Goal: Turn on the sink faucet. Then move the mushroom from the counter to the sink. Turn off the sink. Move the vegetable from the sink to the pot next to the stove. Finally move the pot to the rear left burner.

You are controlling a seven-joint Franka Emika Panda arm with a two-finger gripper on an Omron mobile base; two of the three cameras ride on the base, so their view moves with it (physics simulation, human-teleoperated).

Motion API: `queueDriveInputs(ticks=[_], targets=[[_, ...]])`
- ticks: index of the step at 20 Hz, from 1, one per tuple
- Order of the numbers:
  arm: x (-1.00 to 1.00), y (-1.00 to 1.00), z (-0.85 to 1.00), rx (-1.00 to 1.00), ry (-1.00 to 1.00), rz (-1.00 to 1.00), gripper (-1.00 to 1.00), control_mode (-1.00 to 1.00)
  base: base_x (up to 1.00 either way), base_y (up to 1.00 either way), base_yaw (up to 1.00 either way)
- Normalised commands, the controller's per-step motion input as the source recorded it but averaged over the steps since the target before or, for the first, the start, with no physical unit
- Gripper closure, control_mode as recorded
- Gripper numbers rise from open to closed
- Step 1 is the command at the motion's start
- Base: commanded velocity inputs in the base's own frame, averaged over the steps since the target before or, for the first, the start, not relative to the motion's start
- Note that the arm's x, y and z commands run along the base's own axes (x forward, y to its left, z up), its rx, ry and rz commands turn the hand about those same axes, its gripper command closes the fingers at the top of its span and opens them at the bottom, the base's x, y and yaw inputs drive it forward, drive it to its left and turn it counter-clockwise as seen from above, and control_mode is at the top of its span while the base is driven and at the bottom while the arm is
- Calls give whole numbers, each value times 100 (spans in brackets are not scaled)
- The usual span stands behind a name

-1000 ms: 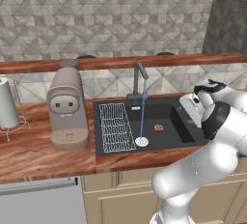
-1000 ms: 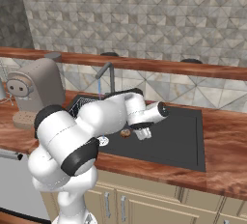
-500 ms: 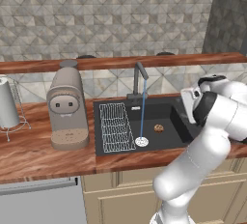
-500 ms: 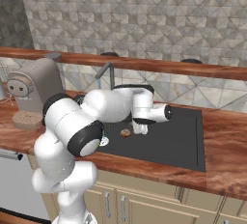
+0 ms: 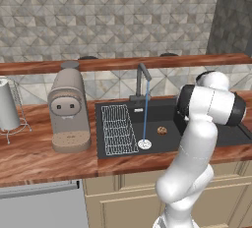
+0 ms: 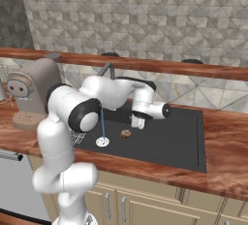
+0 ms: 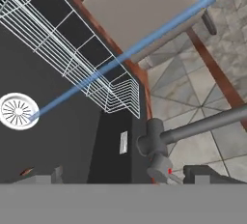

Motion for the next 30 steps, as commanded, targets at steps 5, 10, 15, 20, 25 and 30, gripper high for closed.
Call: queueDriveInputs(ticks=[5, 10, 15, 20, 25, 30], targets=[[51, 10, 0, 7, 10, -13, -100, -100, 0, 0, 0], [44, 20, 0, 4, 9, -11, -100, -100, 0, 0, 0], [34, 27, -1, 2, 10, -10, -100, -100, 0, 0, 0], [31, 25, -2, 0, 12, -7, -100, -100, 0, 0, 0], [32, 0, 0, 7, 14, -4, -100, -100, 0, 0, 0], [28, 0, 0, 10, 13, -4, -100, -100, 0, 0, 0]])
